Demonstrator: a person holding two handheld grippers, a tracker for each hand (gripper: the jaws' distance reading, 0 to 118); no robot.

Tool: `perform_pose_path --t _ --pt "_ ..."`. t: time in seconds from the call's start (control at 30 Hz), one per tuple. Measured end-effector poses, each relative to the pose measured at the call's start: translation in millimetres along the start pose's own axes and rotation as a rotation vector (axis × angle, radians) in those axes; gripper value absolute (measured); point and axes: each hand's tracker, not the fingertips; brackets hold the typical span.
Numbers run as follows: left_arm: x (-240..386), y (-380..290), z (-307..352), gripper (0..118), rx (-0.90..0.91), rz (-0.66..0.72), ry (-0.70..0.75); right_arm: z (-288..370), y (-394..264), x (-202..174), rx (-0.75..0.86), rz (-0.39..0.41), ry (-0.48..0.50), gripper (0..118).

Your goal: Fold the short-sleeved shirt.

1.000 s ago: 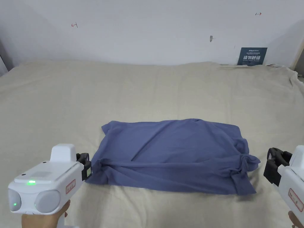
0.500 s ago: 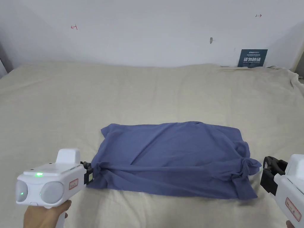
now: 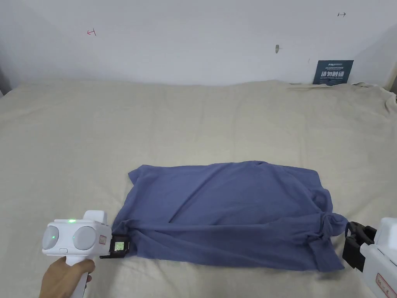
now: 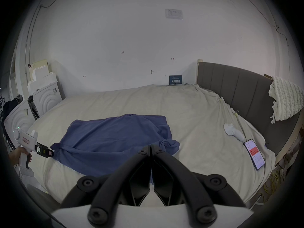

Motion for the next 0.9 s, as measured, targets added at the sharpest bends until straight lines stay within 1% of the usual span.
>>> perform_pose_path --t 0.07,0.13,0.17,0.2,0.23,0.3,0.4,0.57,0.6,0.63,0.67,0.7,0.73,0.77,0.8,0.87,0.9 --pt "-1.5 -1.2 -6.8 81 -0.018 0.018 -0.015 -3.3 -2.5 1.3 -0.01 -0.002 -0.006 0" --pt "1.6 -4.1 -9.8 61 -0.029 0.02 -0.043 -5.4 -4.5 2.7 -0.022 -0.008 -0.007 0" --pt "4.0 -5.6 -10.7 47 -0.034 0.022 -0.055 -6.4 -5.4 3.7 -0.026 -0.012 -0.008 0" --pt "5.7 -7.3 -11.0 40 -0.036 0.019 -0.073 -7.5 -6.3 4.9 -0.03 -0.015 -0.011 0" --pt "9.3 -8.4 -11.6 34 -0.03 0.012 -0.058 -8.8 -7.0 6.5 -0.036 -0.017 -0.013 0" --pt "13.0 -8.2 -10.1 6 -0.013 -0.023 -0.043 -9.9 -9.1 8.9 -0.049 -0.017 -0.021 0" --pt "13.8 -3.9 -3.4 1 -0.006 -0.014 -0.07 -16.8 -13.9 18.1 -0.085 -0.023 -0.032 0" --pt "11.0 -1.5 16.6 1 0.057 -0.039 -0.087 -48.1 -26.0 38.0 -0.21 -0.053 -0.062 2" --pt "10.6 0.8 21.0 1 0.061 -0.042 -0.092 -56.1 -28.4 41.1 -0.233 -0.056 -0.067 4" --pt "10.2 2.3 24.9 1 0.071 -0.048 -0.095 -64.7 -30.7 43.9 -0.265 -0.061 -0.07 15" --pt "9.6 3.0 27.7 1 0.079 -0.056 -0.097 -73.8 -32.7 45.4 -0.289 -0.062 -0.058 35" --pt "8.7 3.7 29.9 1 0.083 -0.059 -0.098 -82.4 -34.6 45.9 -0.322 -0.051 -0.054 64" --pt "7.7 5.5 32.6 1 0.091 -0.059 -0.1 -90.5 -36.8 45.6 -0.335 -0.045 -0.052 82" --pt "6.0 6.6 34.2 1 0.096 -0.056 -0.104 -98.5 -39.2 44.0 -0.348 -0.029 -0.049 94" --pt "4.5 7.2 34.9 1 0.1 -0.052 -0.109 -105.1 -41.1 42.6 -0.353 -0.026 -0.047 97" --pt "3.4 8.0 38.0 1 0.106 -0.04 -0.116 -119.1 -45.3 37.8 -0.389 -0.003 -0.057 97" --pt "3.3 7.7 38.9 1 0.108 -0.038 -0.117 -124.0 -47.1 36.1 -0.412 -0.004 -0.053 97"
